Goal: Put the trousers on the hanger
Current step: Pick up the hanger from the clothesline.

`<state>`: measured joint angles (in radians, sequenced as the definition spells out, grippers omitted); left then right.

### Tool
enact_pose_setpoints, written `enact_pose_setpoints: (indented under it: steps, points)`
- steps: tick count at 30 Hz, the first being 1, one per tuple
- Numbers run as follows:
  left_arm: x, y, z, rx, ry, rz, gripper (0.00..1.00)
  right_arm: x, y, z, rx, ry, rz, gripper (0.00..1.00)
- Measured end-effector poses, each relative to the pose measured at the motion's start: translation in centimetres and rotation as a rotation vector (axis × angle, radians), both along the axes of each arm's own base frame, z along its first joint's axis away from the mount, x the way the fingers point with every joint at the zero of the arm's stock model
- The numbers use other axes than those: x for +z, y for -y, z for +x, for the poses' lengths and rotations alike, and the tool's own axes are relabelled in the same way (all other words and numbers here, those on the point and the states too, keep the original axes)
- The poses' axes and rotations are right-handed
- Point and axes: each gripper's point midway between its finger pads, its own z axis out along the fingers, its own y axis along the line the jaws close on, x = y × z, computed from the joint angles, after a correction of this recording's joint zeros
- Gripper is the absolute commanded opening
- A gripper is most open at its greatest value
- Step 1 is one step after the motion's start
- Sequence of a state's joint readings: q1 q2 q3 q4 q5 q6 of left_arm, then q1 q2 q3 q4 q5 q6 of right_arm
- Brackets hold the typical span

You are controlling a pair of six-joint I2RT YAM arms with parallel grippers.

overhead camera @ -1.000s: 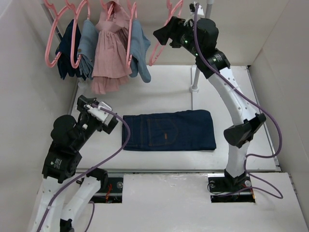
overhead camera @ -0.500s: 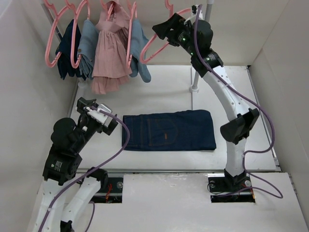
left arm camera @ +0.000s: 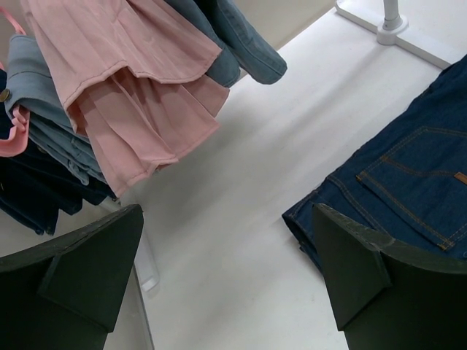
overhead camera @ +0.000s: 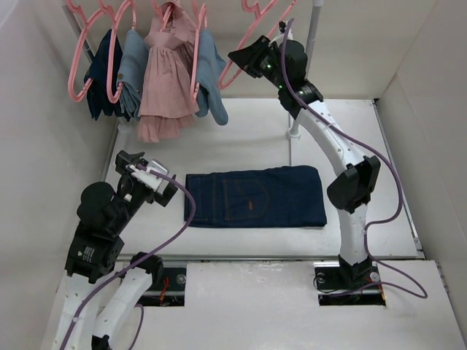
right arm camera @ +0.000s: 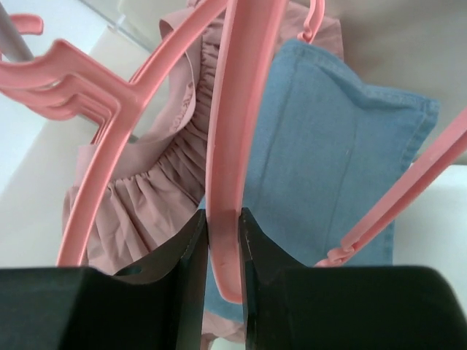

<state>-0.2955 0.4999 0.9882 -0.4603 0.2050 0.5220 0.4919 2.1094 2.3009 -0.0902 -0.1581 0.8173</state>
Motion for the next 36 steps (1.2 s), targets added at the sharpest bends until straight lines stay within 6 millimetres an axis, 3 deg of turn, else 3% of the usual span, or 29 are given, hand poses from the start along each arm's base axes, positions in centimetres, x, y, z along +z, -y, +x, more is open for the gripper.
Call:
enact_pose_setpoints:
  steps: [4, 8, 13, 18, 21, 24, 28, 32, 34, 36]
  points:
    - [-0.1, 0.0, -0.1, 0.000, 0.003, -0.001, 0.95, -0.2, -0.4, -0.8, 0.046, 0.002, 0.000, 0.00]
    - [-0.3, 0.0, -0.2, -0.002, -0.003, -0.001, 0.92, 0.7, -1.1, -2.8, 0.149, 0.045, -0.024, 0.00]
    - [-0.2, 0.3, -0.3, -0.011, -0.014, -0.030, 0.80, 1.0, -0.7, -7.5, 0.272, 0.078, -0.073, 0.00]
    - [-0.7, 1.4, -0.3, -0.045, -0.067, -0.096, 0.76, -2.0, 0.9, -12.3, 0.337, 0.042, -0.136, 0.00]
    - [-1.7, 2.3, 0.3, -0.063, -0.140, -0.134, 0.76, -6.2, 1.4, -14.3, 0.372, -0.008, -0.191, 0.00]
    - [-2.9, 3.5, 1.2, -0.086, -0.227, -0.173, 0.76, -11.8, 1.2, -15.8, 0.413, -0.088, -0.253, 0.00]
    - [-5.0, 5.6, 1.7, -0.147, -0.375, -0.230, 0.76, -21.4, 1.3, -19.5, 0.489, -0.260, -0.344, 0.00]
    - [-7.4, 7.6, 2.1, -0.195, -0.515, -0.250, 0.80, -30.1, 2.9, -24.3, 0.550, -0.443, -0.434, 0.00]
    - [-8.7, 8.9, 2.1, -0.223, -0.583, -0.242, 0.80, -33.0, 4.0, -26.8, 0.575, -0.511, -0.471, 0.00]
    - [-9.9, 10.2, 2.0, -0.244, -0.641, -0.227, 0.83, -34.6, 4.7, -29.1, 0.599, -0.549, -0.496, 0.00]
